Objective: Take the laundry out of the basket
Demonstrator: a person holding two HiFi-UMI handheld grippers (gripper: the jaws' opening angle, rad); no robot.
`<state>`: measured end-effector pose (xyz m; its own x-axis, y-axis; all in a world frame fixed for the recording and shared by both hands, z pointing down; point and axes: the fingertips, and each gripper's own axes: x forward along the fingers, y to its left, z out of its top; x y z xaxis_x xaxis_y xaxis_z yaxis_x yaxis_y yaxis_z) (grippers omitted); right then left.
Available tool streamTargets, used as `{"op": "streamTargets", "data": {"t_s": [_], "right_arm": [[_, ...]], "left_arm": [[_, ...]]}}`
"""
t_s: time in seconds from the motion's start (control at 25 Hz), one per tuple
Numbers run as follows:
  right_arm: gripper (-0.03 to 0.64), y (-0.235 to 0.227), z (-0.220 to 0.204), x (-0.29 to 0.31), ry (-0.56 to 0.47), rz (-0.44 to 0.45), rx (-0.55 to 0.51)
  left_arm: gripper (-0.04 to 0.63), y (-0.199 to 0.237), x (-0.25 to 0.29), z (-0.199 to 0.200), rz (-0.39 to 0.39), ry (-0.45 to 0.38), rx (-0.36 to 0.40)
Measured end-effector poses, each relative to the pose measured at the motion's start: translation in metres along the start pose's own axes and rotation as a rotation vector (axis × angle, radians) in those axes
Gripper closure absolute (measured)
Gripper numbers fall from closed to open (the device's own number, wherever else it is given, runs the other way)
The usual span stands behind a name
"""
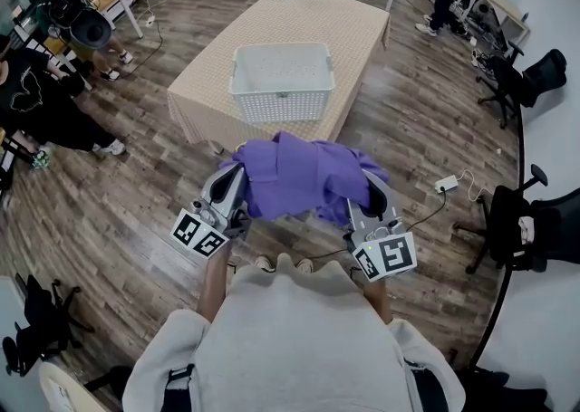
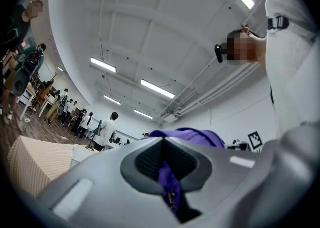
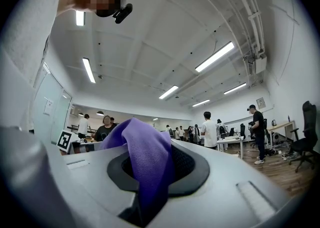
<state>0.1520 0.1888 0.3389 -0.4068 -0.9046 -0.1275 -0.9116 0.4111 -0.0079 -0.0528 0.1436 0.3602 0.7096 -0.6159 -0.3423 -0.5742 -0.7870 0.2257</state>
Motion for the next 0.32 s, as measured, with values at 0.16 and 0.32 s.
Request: {"op": "streamTargets", "data": {"t_s": [0.16,0.32], "right_arm": [[0.537,0.001,0.001,-0.002,0.002,-0.002,0.0],[0.537,0.007,0.015,0.02,-0.029,0.038,-0.025]], "left_arm": [[0.586,-0.002,-0.001,0.0,-0.001,0.004,-0.004],[0.584,0.011,-0.001,0.023,0.015,-0.036,0.03]]}}
